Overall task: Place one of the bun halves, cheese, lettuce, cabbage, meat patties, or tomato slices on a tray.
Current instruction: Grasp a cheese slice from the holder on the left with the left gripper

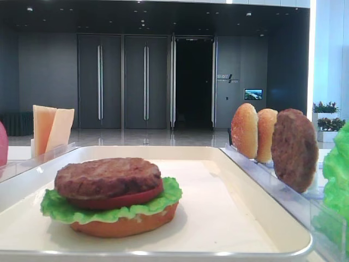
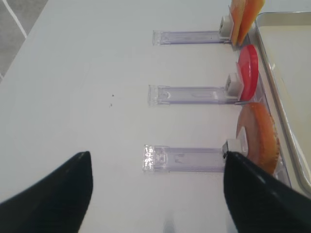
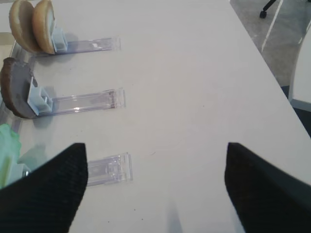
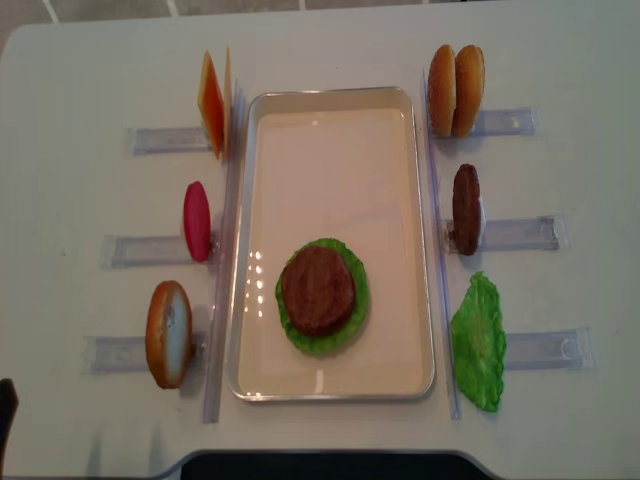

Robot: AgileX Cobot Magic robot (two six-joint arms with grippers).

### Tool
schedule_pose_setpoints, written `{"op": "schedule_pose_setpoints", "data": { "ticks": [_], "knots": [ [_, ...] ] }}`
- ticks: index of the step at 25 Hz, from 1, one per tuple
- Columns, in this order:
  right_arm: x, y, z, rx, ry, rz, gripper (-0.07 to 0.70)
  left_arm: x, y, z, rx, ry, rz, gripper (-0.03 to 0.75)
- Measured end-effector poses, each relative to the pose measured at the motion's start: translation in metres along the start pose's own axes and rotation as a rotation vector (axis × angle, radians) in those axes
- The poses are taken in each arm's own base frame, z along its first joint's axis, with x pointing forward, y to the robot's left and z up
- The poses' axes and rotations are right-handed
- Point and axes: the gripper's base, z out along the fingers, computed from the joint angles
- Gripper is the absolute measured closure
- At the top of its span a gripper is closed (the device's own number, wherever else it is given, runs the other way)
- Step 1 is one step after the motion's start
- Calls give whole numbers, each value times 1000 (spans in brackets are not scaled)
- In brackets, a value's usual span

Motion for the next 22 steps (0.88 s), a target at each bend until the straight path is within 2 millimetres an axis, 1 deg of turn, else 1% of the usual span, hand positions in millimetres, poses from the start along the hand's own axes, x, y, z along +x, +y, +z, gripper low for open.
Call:
{"op": "schedule_pose_setpoints", "data": {
  "ticks": [11,16,19,22],
  "knots": [
    [0,0,0,0,-1,0,53,-1,1,1,-9,14,6,73],
    [0,0,0,0,-1,0,53,-18,0,9,-11,129,8,73],
    [0,0,0,0,-1,0,53,-29,0,19,-14,237,-6,73],
    [0,0,0,0,-1,0,53,-41,-2,34,-15,340,-3,73]
  ]
}}
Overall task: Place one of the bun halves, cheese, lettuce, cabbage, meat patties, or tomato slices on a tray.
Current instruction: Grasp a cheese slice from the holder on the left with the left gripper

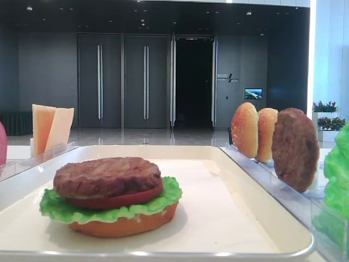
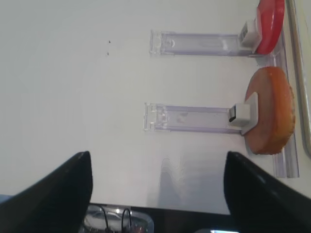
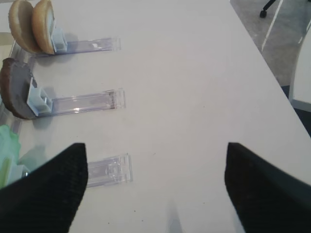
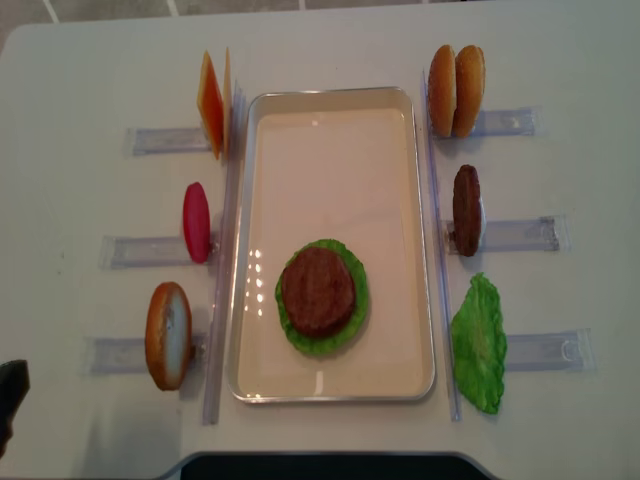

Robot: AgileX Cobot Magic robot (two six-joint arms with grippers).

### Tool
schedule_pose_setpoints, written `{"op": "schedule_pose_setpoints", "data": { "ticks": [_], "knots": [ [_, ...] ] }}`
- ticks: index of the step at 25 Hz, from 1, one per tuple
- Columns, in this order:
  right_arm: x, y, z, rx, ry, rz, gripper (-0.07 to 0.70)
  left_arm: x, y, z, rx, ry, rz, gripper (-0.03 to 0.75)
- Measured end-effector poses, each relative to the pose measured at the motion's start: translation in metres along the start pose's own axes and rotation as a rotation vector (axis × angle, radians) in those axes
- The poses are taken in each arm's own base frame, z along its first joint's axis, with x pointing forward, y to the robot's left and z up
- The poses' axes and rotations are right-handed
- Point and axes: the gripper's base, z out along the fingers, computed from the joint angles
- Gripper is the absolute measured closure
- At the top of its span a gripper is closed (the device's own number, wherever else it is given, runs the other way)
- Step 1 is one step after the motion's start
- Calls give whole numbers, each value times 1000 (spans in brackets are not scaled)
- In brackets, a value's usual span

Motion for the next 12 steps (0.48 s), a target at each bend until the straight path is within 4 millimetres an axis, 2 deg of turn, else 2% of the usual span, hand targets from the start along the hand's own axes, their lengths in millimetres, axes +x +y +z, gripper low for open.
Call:
{"op": "schedule_pose_setpoints", "data": {
  "ticks": [6,12],
  "knots": [
    [0,0,0,0,0,0,53,-44,-5,27,-4,203,21,73],
    [0,0,0,0,0,0,53,-104,-12,61,0,340,14,73]
  ]
}}
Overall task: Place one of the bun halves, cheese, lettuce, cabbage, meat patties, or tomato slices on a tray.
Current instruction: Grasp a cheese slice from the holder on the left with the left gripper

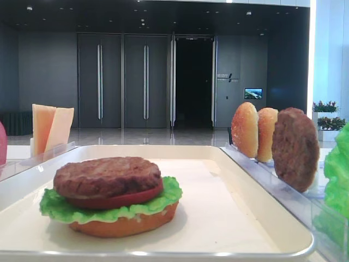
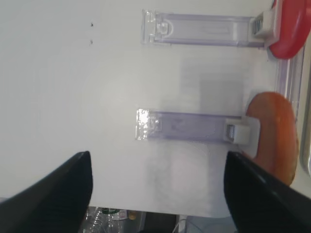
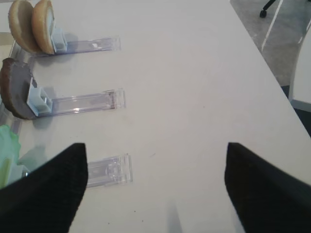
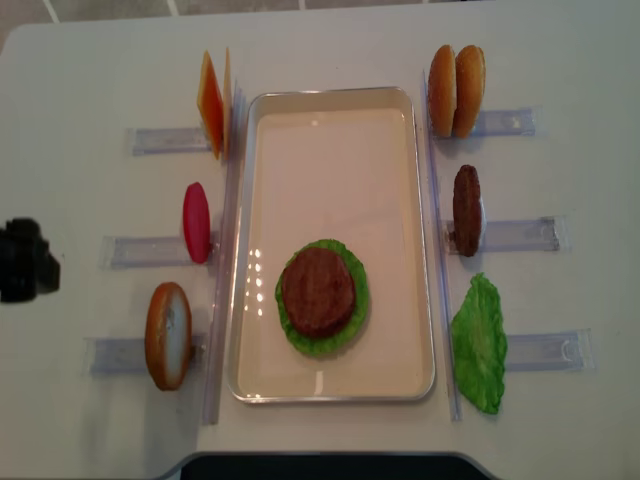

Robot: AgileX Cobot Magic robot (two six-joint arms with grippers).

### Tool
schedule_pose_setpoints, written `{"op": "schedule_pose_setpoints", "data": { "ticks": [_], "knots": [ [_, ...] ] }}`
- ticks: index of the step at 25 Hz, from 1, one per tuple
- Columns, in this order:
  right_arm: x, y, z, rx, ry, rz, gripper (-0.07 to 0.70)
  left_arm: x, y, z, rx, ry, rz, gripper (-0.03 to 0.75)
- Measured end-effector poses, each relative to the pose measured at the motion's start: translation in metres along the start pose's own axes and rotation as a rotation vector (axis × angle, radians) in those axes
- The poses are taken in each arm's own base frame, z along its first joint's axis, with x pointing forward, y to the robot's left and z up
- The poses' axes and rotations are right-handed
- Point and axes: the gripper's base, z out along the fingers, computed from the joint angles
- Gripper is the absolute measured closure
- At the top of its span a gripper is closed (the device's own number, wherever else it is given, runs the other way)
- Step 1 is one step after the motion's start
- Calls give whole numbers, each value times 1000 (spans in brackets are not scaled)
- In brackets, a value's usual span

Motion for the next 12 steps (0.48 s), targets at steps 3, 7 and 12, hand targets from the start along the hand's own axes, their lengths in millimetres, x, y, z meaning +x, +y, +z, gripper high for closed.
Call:
{"op": "schedule_pose_setpoints", "data": {
  "ticks": [3,7,12],
  "knots": [
    [0,0,0,0,-1,0,53,-35,-4,13,8,52,-11,73],
    [0,0,0,0,-1,0,53,-82,-10,35,9,101,-9,73],
    [0,0,0,0,-1,0,53,-137,-16,70,6,146,-6,73]
  ]
}}
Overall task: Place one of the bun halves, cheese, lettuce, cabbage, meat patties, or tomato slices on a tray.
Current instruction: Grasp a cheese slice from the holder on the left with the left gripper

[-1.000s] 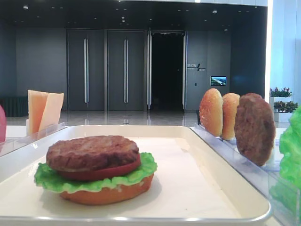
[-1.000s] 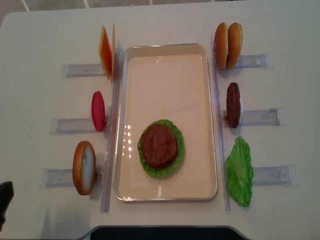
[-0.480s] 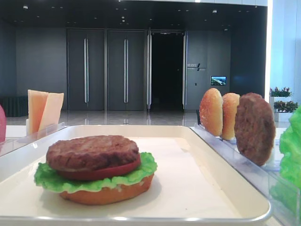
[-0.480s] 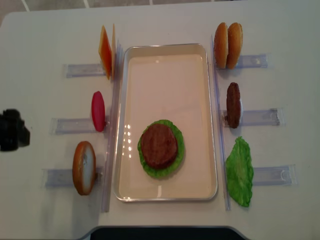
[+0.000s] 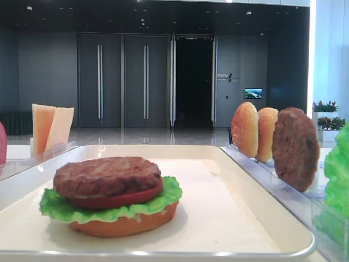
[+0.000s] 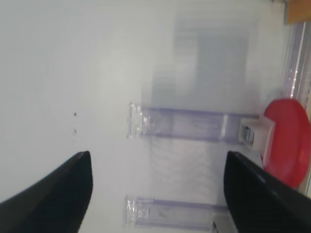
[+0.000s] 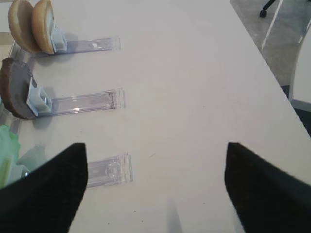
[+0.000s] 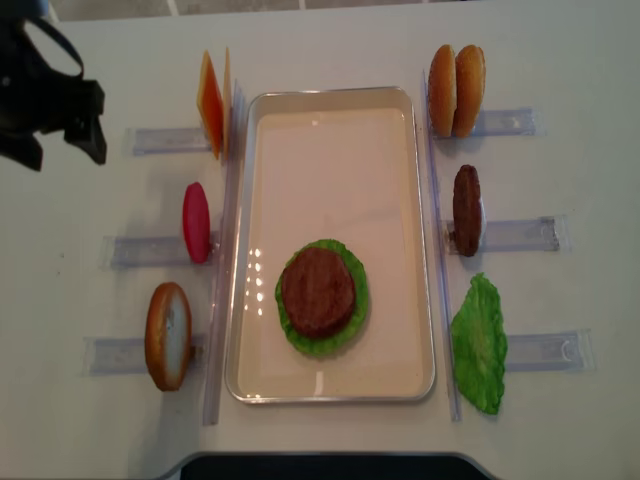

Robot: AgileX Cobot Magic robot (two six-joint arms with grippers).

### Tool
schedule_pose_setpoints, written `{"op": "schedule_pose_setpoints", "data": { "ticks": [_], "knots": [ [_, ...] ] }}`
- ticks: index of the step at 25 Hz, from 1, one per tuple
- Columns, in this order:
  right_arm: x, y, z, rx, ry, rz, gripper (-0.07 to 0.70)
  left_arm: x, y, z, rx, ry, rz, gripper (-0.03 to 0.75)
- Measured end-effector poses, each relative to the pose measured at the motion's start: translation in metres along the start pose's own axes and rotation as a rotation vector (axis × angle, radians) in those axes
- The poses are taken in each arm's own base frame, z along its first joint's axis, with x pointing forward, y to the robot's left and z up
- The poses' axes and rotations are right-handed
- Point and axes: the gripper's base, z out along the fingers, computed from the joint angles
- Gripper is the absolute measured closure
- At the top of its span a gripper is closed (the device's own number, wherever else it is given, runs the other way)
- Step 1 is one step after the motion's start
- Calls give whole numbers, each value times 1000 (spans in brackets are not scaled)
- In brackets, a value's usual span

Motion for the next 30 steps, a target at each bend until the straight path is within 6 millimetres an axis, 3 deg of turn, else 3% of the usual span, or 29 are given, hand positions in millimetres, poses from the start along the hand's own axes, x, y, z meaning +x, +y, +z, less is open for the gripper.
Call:
{"op": "schedule_pose_setpoints", "data": {
  "ticks": [8,14,23,30],
  "knots": [
    [0,0,0,0,0,0,53,-82,-9,33,-2,0,-15,73],
    [0,0,0,0,0,0,53,-114,-16,55,24,-17,-67,73],
    [0,0,0,0,0,0,53,-127,-32,67,72,-16,-115,73],
    [0,0,0,0,0,0,53,-115,-100,59,133,-9,-41,73]
  ]
}}
